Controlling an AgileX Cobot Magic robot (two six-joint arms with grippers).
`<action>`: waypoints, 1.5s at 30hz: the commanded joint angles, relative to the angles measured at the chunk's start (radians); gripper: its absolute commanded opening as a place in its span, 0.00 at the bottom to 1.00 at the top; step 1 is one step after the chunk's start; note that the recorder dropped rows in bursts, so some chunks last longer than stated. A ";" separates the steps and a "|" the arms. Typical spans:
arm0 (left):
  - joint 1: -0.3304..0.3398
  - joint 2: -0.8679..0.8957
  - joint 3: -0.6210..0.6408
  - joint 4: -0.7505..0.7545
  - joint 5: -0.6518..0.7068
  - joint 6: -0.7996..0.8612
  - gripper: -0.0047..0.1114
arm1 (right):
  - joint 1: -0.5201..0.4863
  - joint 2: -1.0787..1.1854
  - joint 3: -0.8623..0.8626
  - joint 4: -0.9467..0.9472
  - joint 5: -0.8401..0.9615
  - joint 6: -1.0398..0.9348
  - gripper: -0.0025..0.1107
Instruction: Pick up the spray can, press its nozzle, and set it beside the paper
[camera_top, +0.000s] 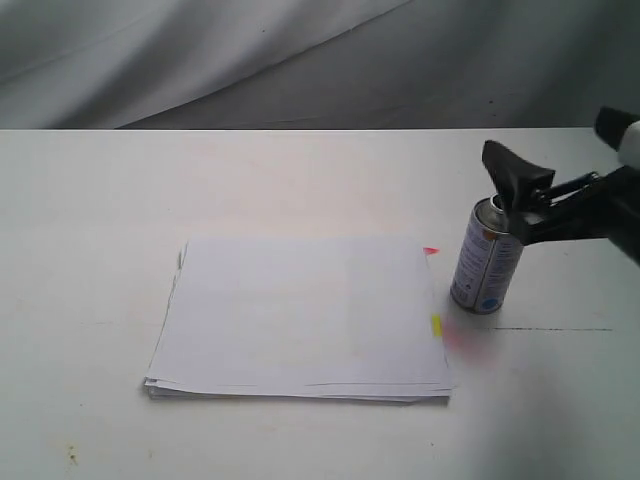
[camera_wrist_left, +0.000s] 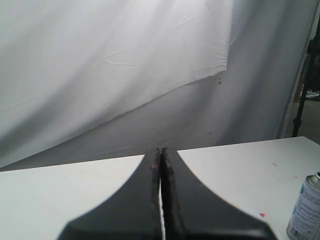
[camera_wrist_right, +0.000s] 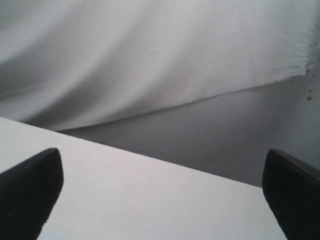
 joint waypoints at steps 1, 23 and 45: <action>0.001 -0.005 0.005 -0.003 -0.005 -0.002 0.04 | 0.052 -0.293 0.011 0.030 0.281 0.013 0.91; 0.001 -0.005 0.005 -0.003 -0.005 -0.004 0.04 | 0.091 -1.237 0.064 -0.112 1.024 0.308 0.41; 0.001 -0.005 0.003 -0.003 -0.007 -0.004 0.04 | 0.091 -1.237 0.351 -0.140 0.897 0.308 0.02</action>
